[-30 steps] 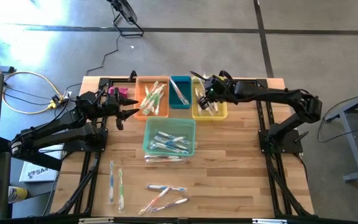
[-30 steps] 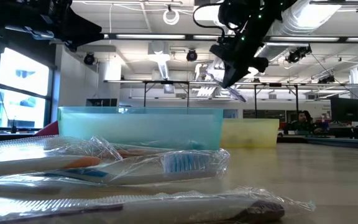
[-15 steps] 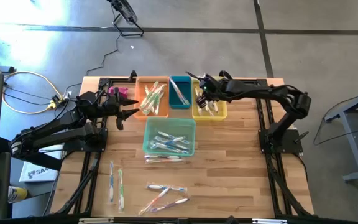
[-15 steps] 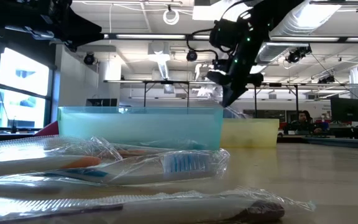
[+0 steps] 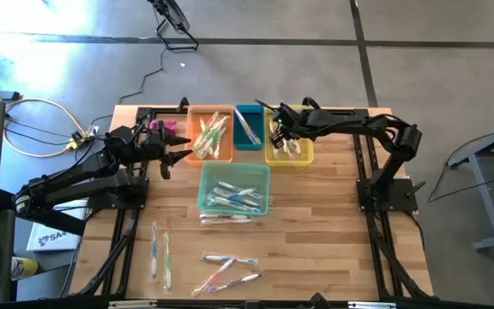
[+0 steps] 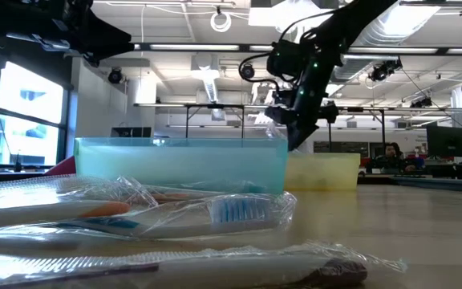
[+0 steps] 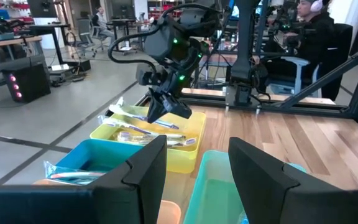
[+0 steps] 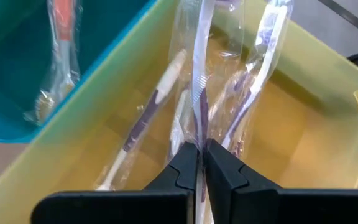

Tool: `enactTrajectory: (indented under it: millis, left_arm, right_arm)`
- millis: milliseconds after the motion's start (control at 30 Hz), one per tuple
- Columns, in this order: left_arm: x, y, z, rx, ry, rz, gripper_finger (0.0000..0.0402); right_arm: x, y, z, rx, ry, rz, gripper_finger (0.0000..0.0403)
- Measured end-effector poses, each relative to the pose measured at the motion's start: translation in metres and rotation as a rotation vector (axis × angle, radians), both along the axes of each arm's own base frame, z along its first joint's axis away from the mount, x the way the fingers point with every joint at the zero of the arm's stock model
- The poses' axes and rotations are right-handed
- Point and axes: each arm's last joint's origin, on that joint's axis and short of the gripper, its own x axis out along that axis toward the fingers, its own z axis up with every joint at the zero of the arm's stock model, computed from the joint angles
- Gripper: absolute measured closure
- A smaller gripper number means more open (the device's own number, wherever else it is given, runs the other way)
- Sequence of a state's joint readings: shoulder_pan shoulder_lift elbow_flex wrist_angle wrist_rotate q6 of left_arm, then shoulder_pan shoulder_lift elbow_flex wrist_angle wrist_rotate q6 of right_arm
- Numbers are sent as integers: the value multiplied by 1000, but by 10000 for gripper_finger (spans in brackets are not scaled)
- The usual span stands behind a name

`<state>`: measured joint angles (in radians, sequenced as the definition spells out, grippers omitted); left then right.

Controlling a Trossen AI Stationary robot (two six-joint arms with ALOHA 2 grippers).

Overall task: Pick & Place Toothbrushes
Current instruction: Put the purple toothbrush into the yellow bin, then put the blue toothbrush into the green bin

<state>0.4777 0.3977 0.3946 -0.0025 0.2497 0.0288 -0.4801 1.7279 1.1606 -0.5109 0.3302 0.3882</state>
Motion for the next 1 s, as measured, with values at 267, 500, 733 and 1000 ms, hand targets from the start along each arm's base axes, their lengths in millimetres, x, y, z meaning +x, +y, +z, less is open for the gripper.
enactTrajectory:
  millis: [267, 500, 733, 1000]
  left_arm:
    - [0, 0, 0, 0, 0, 0, 233]
    - [0, 0, 0, 0, 0, 0, 233]
    - [0, 0, 0, 0, 0, 0, 233]
    - [0, 0, 0, 2, 0, -1, 233]
  right_arm:
    - [-1, -2, 0, -2, -3, -4, 355]
    - [0, -2, 0, 3, -5, -2, 272]
    - [-1, 1, 5, 57, -50, 27, 263]
    - [0, 19, 29, 54, -135, 97, 345]
